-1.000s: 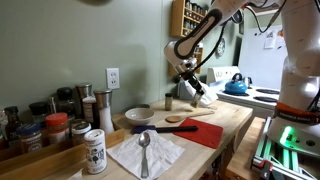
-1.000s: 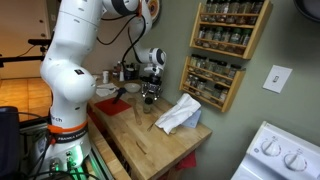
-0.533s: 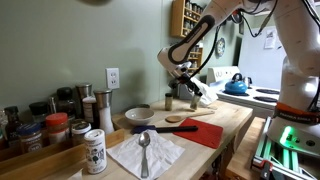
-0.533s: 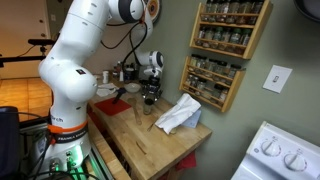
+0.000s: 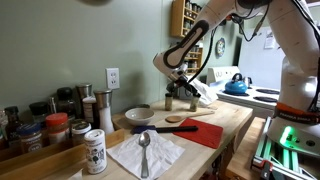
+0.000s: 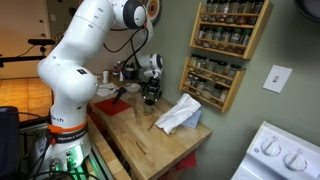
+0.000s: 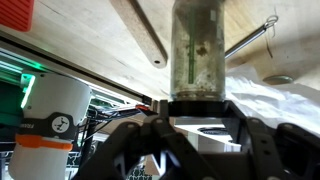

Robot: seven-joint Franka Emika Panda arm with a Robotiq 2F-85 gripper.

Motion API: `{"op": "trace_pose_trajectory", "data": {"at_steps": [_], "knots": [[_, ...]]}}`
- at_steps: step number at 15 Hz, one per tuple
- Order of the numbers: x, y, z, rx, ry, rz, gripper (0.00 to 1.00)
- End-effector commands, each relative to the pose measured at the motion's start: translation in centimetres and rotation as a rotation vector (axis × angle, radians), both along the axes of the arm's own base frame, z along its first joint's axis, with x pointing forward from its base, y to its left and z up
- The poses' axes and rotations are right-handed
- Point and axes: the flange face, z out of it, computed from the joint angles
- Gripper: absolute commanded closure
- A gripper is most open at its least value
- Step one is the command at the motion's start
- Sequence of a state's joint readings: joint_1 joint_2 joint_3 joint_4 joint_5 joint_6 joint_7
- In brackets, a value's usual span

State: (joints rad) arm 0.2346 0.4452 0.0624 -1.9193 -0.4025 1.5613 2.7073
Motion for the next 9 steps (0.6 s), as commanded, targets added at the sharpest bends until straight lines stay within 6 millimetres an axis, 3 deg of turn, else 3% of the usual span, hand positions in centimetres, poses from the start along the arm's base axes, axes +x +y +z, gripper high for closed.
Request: {"op": "trace_pose_trajectory", "data": {"at_steps": [1, 4, 9], "knots": [[0.5, 0.5, -0.1, -0.042, 0.003, -0.006, 0.19], [0.7, 0.5, 0.5, -0.039, -0.007, -0.01, 0.0], [-0.2, -0.4, 3.1, 0.078, 0.015, 0.007, 0.0]]}}
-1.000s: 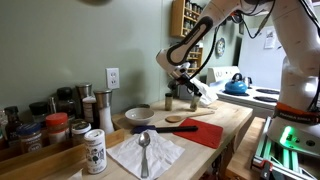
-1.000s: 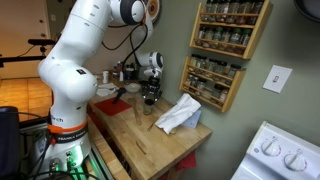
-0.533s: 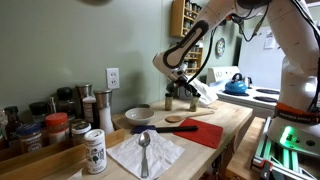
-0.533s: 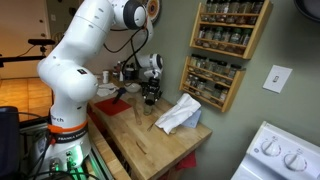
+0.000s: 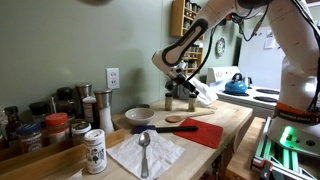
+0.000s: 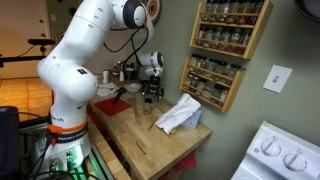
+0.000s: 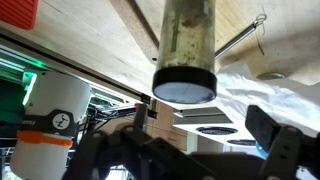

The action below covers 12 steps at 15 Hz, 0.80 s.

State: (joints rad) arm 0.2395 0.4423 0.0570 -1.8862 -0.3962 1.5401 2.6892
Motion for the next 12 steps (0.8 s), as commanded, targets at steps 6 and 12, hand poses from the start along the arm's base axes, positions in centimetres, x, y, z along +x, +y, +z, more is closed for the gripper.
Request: {"op": "trace_pose_trajectory", "data": {"at_steps": [6, 12], "knots": [[-3.7, -2.5, 5.0, 0.342, 0.101, 0.108, 0.0], [-5.6, -4.9, 6.9, 0.553, -0.011, 0.292, 0.0]]}}
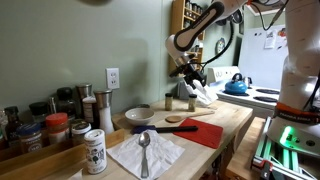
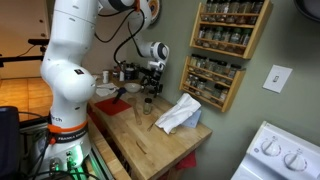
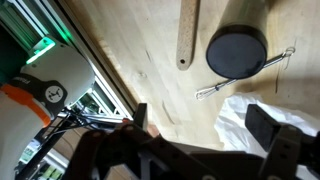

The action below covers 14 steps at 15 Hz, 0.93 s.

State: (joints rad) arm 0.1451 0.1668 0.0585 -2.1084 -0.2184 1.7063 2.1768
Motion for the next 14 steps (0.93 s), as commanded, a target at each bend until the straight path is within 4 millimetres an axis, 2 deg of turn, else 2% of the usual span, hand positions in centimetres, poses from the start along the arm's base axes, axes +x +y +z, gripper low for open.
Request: {"op": "trace_pose_trajectory", "data": {"at_steps": [1, 5, 10, 12, 14], "knots": [[-2.4, -1.8, 0.7, 0.141, -0.097, 0.09, 0.0], [-3.3, -3.6, 0.1, 0.243, -0.232, 0.233, 0.0], [-4.3, -4.9, -0.9, 0.381, -0.368, 0.427, 0.0], [-4.7, -5.2, -1.2, 0.449, -0.407, 0.501, 0.0], [-5.0, -4.6, -1.5, 0.521, -0.427, 0.576, 0.0]]}}
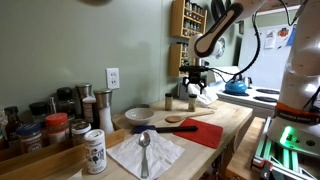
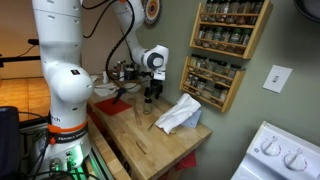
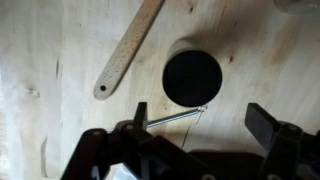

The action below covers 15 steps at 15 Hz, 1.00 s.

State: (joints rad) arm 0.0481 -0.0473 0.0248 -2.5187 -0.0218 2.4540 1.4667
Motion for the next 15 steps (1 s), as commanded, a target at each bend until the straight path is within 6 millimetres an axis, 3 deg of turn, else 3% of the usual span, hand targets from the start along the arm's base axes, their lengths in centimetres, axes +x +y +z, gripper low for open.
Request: {"op": "trace_pose_trajectory", "data": {"at_steps": [1, 4, 7, 15], "knots": [[-1.5, 0.4, -0.1, 0.11, -0.045, 0.139, 0.0], [-1.7, 1.1, -0.1, 0.216, -0.018, 0.269, 0.0], [-2.0, 0.5, -0.7, 0.276, 0.036, 0.373, 0.0], [-1.9, 0.2, -1.4, 0.28, 0.095, 0.387, 0.0]]}}
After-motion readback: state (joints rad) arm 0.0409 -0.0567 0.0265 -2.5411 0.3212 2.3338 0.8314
